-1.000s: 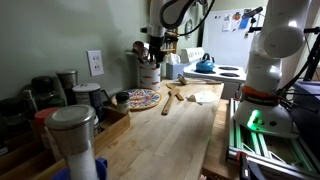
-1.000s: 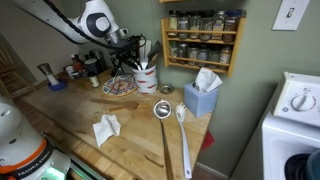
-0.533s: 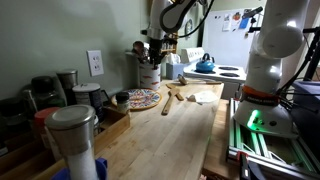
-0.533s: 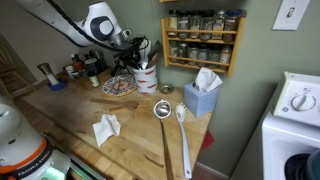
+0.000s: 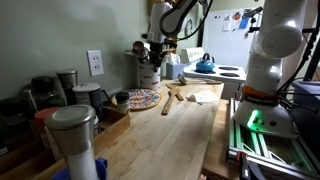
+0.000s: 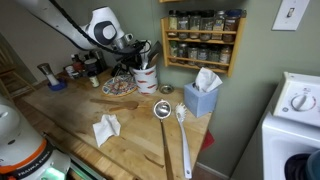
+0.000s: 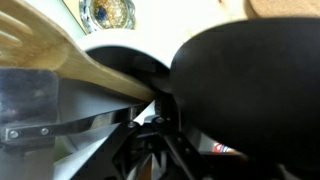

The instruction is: Move the white bucket to the left

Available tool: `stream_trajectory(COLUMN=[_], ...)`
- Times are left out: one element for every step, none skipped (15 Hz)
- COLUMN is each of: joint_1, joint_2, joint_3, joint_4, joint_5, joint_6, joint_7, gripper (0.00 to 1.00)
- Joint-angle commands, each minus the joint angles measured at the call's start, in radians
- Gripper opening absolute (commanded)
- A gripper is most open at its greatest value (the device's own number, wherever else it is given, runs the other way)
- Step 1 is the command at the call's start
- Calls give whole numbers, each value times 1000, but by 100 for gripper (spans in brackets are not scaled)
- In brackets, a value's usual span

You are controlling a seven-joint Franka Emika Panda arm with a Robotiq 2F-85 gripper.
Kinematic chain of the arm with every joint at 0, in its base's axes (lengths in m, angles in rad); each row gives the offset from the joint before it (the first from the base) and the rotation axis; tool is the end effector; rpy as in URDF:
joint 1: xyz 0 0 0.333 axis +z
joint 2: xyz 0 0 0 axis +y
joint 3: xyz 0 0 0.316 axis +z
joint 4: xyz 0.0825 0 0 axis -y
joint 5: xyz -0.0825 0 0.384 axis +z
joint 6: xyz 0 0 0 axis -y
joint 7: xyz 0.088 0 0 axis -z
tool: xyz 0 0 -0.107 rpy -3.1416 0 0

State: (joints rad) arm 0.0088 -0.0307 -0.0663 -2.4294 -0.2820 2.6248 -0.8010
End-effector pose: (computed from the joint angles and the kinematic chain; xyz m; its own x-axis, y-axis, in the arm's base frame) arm 0.5019 -0.0223 0.3392 0.5619 0.8272 0.0064 0.7945 -0.5419 0.2742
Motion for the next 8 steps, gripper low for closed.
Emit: stream_trajectory(joint_1=[-17,-16,-16,-15,-15,-14,-14,-13], joint_2=[17,17,15,9,4,-1,-9,-22], joint_3=[8,9,10,12,13,14,14,14], joint_4=[2,2,1,-1,-1,-4,-7,-16], joint_5=[-10,-7,-12,-7,-11,-6,-4,-1], joint_6=[21,19,16,16,11,7,5,5], joint_7=[-20,-24,-21,-22,-18,-21,-22,-25], gripper=[24,17,8,4,6,6,3,5])
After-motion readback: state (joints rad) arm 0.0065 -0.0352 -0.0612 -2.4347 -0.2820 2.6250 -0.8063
